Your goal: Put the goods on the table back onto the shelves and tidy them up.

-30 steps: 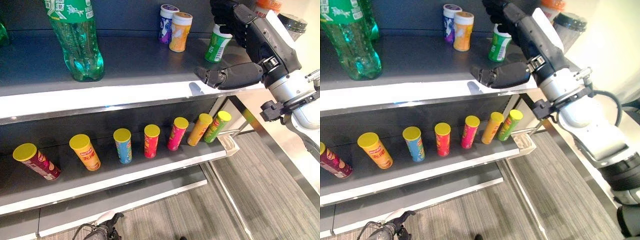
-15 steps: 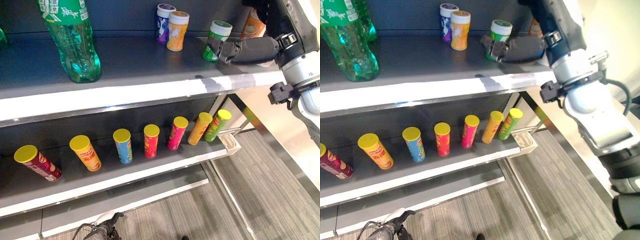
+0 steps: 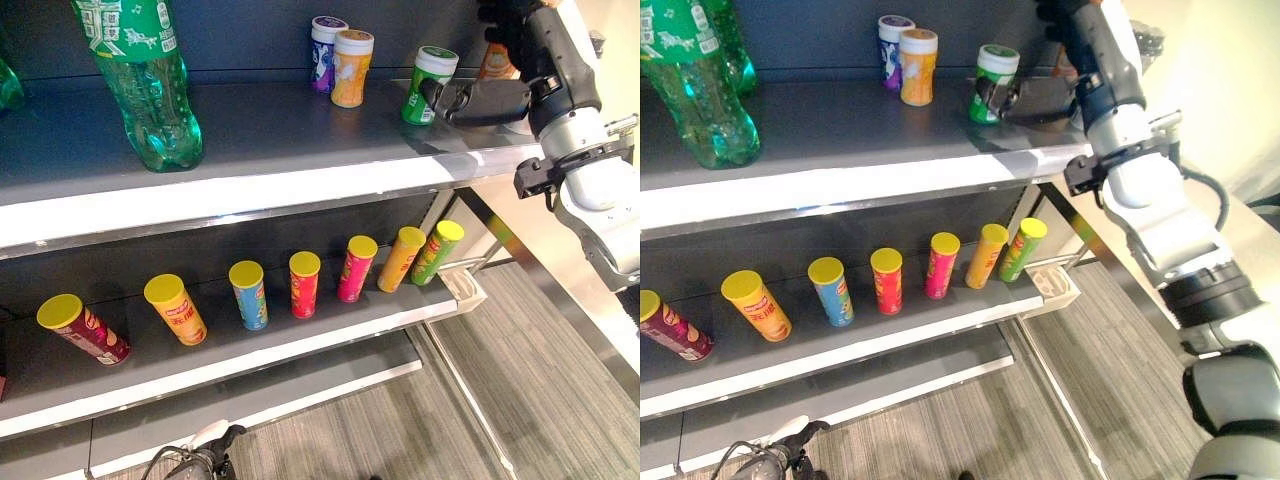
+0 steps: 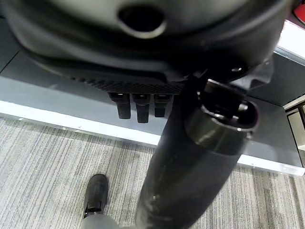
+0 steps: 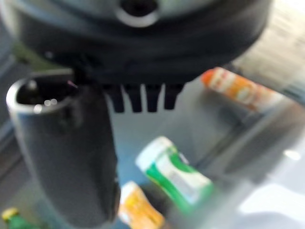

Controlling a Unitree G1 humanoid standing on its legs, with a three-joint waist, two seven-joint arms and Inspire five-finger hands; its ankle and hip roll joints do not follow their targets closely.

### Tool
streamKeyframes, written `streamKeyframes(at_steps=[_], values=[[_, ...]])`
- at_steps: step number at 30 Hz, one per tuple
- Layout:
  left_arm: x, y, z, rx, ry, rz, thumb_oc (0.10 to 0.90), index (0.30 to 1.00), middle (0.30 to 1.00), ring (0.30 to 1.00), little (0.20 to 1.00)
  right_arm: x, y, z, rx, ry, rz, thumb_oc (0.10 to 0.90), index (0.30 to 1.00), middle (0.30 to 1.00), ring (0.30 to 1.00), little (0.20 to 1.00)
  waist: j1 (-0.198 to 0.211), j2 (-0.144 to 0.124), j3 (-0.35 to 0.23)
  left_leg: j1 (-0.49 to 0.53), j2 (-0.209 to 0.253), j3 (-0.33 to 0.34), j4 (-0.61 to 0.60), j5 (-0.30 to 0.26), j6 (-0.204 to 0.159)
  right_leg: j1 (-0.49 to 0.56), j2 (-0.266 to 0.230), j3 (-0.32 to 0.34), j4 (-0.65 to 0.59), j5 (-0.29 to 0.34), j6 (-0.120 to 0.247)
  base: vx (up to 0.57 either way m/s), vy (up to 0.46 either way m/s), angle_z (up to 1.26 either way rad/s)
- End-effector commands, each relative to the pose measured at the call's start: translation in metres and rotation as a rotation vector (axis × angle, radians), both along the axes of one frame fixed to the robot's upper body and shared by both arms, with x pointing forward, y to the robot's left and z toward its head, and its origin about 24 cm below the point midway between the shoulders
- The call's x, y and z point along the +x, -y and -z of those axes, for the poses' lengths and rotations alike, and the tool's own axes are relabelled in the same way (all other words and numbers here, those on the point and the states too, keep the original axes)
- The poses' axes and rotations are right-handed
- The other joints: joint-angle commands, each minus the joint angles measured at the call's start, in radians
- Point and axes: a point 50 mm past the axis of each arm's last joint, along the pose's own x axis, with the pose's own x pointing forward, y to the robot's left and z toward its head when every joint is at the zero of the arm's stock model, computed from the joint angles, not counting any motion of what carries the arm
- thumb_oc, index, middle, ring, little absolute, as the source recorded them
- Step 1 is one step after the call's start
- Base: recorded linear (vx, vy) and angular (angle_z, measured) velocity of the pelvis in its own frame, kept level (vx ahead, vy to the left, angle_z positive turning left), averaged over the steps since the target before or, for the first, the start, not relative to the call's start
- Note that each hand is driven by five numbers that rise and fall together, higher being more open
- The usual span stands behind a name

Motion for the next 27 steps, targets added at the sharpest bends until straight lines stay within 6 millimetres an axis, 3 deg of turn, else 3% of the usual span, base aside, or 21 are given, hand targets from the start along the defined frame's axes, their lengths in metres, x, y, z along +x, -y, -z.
streamKeyframes(at_steps=[1,19,27], values=[[0.024,-0.013,-0.015,0.022,0.094,0.03,0.8,0.9,0.9,0.9,0.9,-0.02,-0.013,-0.079,0.065,0.292,-0.053,0.8,0.9,0.9,0.9,0.9,0.027,-0.016,-0.016,0.074,0.011,-0.046,0.004,-0.139,-0.009,0.005,0.052,0.025,0.078,0.032,-0.007,0.0,0.0,0.0],[0.029,-0.009,-0.018,0.015,0.109,0.064,0.8,0.9,0.9,0.9,0.9,0.0,-0.011,-0.05,0.073,0.165,-0.022,0.8,0.9,0.9,0.9,0.9,0.045,-0.011,-0.01,0.079,0.011,-0.058,0.004,-0.142,-0.007,0.016,0.06,0.013,0.077,0.012,-0.012,0.0,0.001,0.0],[0.032,-0.013,-0.021,0.023,0.128,0.059,0.8,0.9,0.9,0.9,0.9,0.006,-0.01,-0.051,0.094,0.161,0.006,0.8,0.9,0.9,0.9,0.9,0.052,-0.011,-0.002,0.075,0.008,-0.066,0.004,-0.143,-0.005,0.014,0.058,0.011,0.077,0.018,-0.012,0.0,0.0,0.0]])
